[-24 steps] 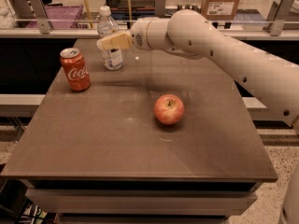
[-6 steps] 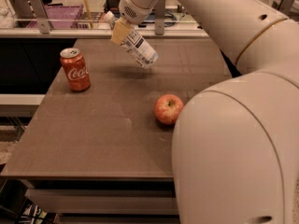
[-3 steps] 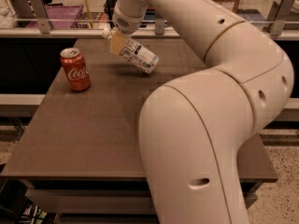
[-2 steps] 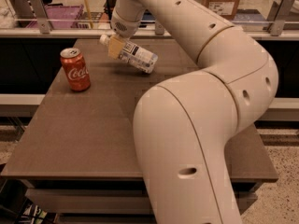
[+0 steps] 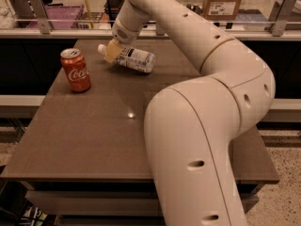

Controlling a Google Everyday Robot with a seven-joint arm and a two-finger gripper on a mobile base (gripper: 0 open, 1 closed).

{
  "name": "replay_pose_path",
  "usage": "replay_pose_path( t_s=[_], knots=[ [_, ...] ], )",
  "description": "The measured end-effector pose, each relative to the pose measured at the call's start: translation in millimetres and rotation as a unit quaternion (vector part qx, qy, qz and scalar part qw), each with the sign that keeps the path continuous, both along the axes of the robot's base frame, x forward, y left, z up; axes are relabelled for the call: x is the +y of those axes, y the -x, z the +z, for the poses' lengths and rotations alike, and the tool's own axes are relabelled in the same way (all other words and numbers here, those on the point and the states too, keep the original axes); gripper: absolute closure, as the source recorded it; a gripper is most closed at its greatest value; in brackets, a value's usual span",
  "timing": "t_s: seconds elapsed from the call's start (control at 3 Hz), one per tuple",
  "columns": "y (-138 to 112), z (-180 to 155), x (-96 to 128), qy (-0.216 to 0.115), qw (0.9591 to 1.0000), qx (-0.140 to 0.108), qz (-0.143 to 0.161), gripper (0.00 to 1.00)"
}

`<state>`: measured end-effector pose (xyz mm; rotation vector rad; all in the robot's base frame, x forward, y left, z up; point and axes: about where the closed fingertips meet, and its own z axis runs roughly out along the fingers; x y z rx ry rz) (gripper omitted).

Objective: Knock blue plastic bottle over

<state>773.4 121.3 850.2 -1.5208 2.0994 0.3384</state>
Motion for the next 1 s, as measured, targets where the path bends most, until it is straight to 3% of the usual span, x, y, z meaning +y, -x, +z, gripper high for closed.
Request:
replay_pose_path(
  t_s=[0.33,0.67,1.0],
  knots=[
    [-2.2,-1.0,5.6,-0.008,1.0,-0.003,0.0,0.82],
    [-1.9,-5.8,7.9,-0.006,1.0,0.0,0.002,0.51],
    [-1.6,-8.6,9.5,-0.006,1.0,0.002,0.003,0.28]
  ],
)
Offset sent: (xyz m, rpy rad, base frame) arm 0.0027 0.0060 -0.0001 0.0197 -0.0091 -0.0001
